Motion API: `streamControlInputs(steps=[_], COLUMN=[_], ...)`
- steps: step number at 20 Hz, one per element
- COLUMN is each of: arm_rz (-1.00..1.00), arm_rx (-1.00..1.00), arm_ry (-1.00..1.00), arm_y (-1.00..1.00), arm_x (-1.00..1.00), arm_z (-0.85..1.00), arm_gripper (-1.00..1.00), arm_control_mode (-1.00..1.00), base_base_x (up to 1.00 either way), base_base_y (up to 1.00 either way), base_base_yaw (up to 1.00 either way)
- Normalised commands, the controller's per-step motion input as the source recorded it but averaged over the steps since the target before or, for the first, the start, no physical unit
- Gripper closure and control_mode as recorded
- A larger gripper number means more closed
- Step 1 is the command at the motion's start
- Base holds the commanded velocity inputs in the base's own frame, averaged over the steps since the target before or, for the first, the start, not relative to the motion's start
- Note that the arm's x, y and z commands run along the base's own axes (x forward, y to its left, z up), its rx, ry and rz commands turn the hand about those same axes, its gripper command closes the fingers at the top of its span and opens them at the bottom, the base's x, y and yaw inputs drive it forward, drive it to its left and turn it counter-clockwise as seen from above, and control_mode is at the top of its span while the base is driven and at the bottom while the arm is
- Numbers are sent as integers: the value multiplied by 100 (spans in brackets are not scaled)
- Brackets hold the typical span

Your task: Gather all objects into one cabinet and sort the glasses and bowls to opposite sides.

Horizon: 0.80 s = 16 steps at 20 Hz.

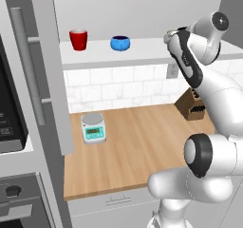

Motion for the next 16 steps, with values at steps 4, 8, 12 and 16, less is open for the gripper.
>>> streamControlInputs(steps=[4, 8, 12, 16], arm_rz=[-2, 0, 0, 0], arm_rx=[0, 0, 0, 0], arm_ry=[0, 0, 0, 0], arm_y=[0, 0, 0, 0], arm_x=[4, 0, 0, 0], arm_z=[0, 0, 0, 0], arm_gripper=[-100, 100, 100, 100], arm_control_mode=[-100, -100, -100, -100], base_base_x=[0, 0, 0, 0], base_base_y=[0, 0, 0, 0], base_base_yaw=[0, 0, 0, 0])
